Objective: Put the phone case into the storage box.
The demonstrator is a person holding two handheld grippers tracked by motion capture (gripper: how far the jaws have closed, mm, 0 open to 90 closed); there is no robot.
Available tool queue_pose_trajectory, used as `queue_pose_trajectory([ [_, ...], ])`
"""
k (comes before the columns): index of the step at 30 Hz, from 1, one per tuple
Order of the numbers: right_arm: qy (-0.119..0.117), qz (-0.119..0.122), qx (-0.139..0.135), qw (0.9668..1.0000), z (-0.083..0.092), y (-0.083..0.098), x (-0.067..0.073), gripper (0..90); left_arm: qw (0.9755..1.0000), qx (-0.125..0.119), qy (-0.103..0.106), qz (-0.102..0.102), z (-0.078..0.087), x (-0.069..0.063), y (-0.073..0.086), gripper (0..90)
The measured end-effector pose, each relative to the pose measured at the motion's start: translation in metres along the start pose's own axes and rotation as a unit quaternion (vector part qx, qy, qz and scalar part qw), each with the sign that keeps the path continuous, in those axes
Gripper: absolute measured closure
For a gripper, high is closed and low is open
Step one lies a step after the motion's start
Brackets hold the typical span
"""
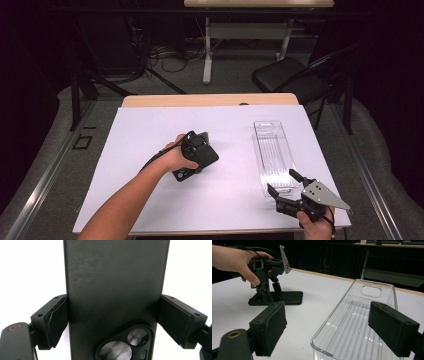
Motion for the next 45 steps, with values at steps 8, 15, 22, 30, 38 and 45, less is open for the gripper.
queue_pose_trajectory([
  [8,0.000,0.001,0.001,1.0000,0.000,0.000,0.000,14.1,1.0000,-0.002,0.006,-0.001,0.005,-0.002,0.004,13.7],
  [15,0.000,0.000,0.002,1.0000,-0.001,0.000,0.001,14.1,0.9998,-0.016,0.009,-0.002,0.021,-0.006,0.011,13.8],
  [22,0.000,0.002,0.004,1.0000,-0.002,-0.001,0.003,14.1,0.9992,-0.039,0.008,0.004,0.038,-0.009,0.022,13.9],
  [30,0.001,0.006,0.004,1.0000,-0.004,-0.001,0.004,14.0,0.9988,-0.049,0.005,0.000,0.053,-0.012,0.029,14.1],
  [38,0.002,0.007,0.004,1.0000,-0.004,-0.001,0.004,14.1,0.9976,-0.069,0.005,0.001,0.066,-0.013,0.034,14.2],
  [45,0.007,0.013,0.006,0.9999,-0.007,-0.001,0.006,14.1,0.9977,-0.067,0.004,-0.004,0.078,-0.015,0.038,14.2],
])
Point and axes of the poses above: each handheld gripper's, and its own axes: z roughly backward along the jaws, y roughly out of its underside, x roughly to its left, the point moved 1 cm from there along -z, roughly forward along the jaws, and after that the axes turned 5 degrees about -z, right-handed, at the moved point
